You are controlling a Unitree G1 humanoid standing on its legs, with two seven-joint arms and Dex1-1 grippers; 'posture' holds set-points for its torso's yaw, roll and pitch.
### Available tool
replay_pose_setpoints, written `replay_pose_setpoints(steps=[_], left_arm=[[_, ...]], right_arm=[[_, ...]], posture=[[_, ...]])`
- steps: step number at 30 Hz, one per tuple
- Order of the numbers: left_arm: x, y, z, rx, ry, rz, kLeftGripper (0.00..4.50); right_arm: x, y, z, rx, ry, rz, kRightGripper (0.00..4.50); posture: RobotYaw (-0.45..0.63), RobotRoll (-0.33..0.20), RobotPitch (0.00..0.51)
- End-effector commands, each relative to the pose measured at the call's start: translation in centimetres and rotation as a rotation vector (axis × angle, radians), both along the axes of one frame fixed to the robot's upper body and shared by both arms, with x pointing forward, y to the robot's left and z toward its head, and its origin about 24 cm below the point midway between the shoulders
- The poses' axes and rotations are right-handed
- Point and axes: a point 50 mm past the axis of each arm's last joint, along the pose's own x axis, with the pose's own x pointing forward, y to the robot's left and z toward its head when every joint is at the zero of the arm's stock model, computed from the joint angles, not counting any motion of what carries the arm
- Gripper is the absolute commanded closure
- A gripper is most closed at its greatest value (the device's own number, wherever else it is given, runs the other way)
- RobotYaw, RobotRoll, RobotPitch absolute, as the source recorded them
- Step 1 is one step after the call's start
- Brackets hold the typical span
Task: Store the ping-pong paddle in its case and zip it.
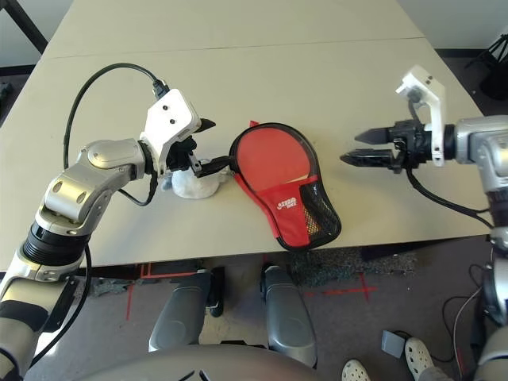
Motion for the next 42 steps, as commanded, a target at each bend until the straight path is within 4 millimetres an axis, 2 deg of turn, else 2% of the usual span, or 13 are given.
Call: replay_pose_setpoints(steps=[1, 10, 14, 20, 24, 28, 34, 42], left_arm=[[-0.1, 1.0, -0.2, 0.022, 0.008, 0.024, 0.00], [-0.4, 2.5, 0.2, 0.033, 0.016, 0.065, 0.00], [-0.6, 3.0, 0.5, 0.029, 0.023, 0.069, 0.00], [-1.0, 4.6, 1.1, 0.030, 0.052, 0.092, 0.00], [-1.4, 5.6, 1.1, 0.054, 0.081, 0.107, 0.00], [-2.6, 6.9, 0.6, 0.069, 0.144, 0.112, 0.00], [-3.4, 6.6, -0.2, 0.059, 0.197, 0.085, 0.00], [-2.9, 5.4, -2.7, 0.084, 0.250, 0.100, 0.00]], right_arm=[[0.8, 0.9, -0.6, -0.022, -0.013, 0.091, 0.05], [2.3, 4.0, -3.1, -0.027, -0.027, 0.214, 0.05], [2.4, 4.6, -4.2, -0.061, -0.028, 0.233, 0.05], [1.9, 4.7, -7.5, -0.153, -0.010, 0.246, 0.05], [2.0, 4.9, -7.9, -0.152, -0.016, 0.246, 0.05], [2.1, 5.2, -8.1, -0.150, -0.026, 0.239, 0.05], [2.2, 5.2, -8.2, -0.165, -0.036, 0.238, 0.05], [2.3, 5.4, -8.2, -0.163, -0.054, 0.227, 0.05]], posture=[[0.12, 0.000, 0.207], [0.14, 0.000, 0.212], [0.16, 0.000, 0.214], [0.16, 0.000, 0.214], [0.17, 0.000, 0.215], [0.17, 0.000, 0.215], [0.19, 0.000, 0.219], [0.19, 0.000, 0.221]])
